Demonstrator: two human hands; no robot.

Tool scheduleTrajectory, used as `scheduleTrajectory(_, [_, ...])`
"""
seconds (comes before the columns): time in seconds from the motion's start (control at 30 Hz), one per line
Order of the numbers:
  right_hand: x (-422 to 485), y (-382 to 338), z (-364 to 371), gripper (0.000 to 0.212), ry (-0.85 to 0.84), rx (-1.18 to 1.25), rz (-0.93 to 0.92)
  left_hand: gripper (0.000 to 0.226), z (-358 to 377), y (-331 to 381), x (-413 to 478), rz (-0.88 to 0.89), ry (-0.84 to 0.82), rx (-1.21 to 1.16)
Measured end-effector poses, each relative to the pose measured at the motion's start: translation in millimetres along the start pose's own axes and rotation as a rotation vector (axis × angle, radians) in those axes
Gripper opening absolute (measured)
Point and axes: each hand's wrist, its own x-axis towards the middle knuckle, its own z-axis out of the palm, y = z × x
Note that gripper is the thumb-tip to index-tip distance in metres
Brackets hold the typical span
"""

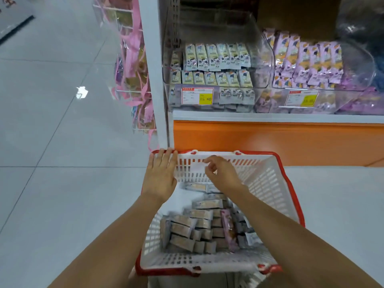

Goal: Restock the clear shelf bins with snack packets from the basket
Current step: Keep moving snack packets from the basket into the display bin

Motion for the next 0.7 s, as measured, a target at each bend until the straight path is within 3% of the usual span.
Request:
scheduleTrajectory(0.17, [-11.8, 67.0, 17.2, 0.033, -0.154, -0.202, 0.313, 0.080, 28.6, 0.0, 3.3, -0.012, -0.053, 0.055])
scheduleTrajectory(0.27, [-21.5, 91.1, 20.6, 0.038, -0.202, -0.252, 0.410, 0.083, 36.6, 7.4, 10.0, 0.005, 0.012, 0.004])
scheduleTrajectory(0.33, [-25.1, 103.7, 23.4, 0.039, -0.254, -0.281, 0.442, 0.086, 39.2, 17.0, 17.8, 0.055, 0.058, -0.019])
scheduleTrajectory(0.47, [-25.8, 115.6, 26.2, 0.018, -0.413, -0.320, 0.478, 0.088, 45.1, 34.8, 31.0, 0.058, 0.054, -0.063])
scheduleTrajectory(0.6, [-26.7, 127.2, 24.3, 0.037, -0.405, -0.325, 0.461, 0.092, 48.9, 31.2, 33.1, 0.043, 0.040, -0.039])
scheduleTrajectory(0.7, [-28.0, 129.8, 27.9, 0.031, -0.399, -0.366, 0.443, 0.090, 52.0, 31.7, 35.5, 0.044, 0.056, -0.034])
